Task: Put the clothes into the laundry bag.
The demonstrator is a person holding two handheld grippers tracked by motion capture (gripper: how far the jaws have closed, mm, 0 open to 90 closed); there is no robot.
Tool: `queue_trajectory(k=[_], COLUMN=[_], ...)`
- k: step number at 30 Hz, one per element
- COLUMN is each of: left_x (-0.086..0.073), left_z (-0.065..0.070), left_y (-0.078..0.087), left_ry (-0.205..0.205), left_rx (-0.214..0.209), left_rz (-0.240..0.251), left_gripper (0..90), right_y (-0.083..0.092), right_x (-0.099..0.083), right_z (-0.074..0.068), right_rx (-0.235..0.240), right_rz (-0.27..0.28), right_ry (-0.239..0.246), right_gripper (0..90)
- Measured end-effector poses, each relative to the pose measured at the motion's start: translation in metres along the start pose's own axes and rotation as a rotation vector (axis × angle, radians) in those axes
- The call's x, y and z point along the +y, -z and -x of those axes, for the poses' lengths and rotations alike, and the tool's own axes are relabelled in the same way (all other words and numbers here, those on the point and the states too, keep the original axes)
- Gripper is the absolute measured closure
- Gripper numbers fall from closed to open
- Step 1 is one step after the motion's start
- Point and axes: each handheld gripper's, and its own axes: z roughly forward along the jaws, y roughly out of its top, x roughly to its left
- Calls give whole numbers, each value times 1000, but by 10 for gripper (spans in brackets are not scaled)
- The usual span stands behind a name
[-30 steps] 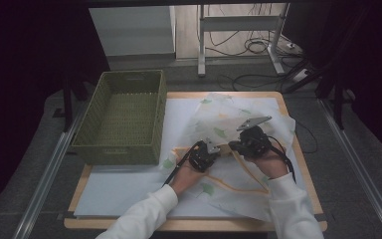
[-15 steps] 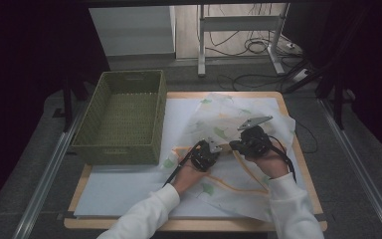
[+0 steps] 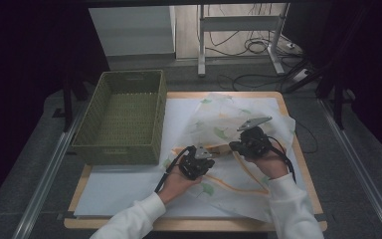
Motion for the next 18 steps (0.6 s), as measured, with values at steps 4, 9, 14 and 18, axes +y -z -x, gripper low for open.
queue_trajectory(k=[4, 9, 14, 18], left_x=[-14, -21, -26, -29], left_z=[-5, -15, -19, -22], left_y=[19, 26, 36, 42], left_ry=[7, 57, 89, 108], left_rx=[16, -3, -24, -38], left_rz=[19, 12, 17, 26], left_gripper=[898, 899, 898, 896], right_y=[-5, -11, -12, -18], right_x=[-2, -3, -9, -13], right_z=[-3, -7, -6, -7], right_rx=[10, 18, 27, 35], right_rz=[-26, -45, -53, -69], right_ry=[8, 23, 25, 32], right_gripper=[870, 869, 867, 864])
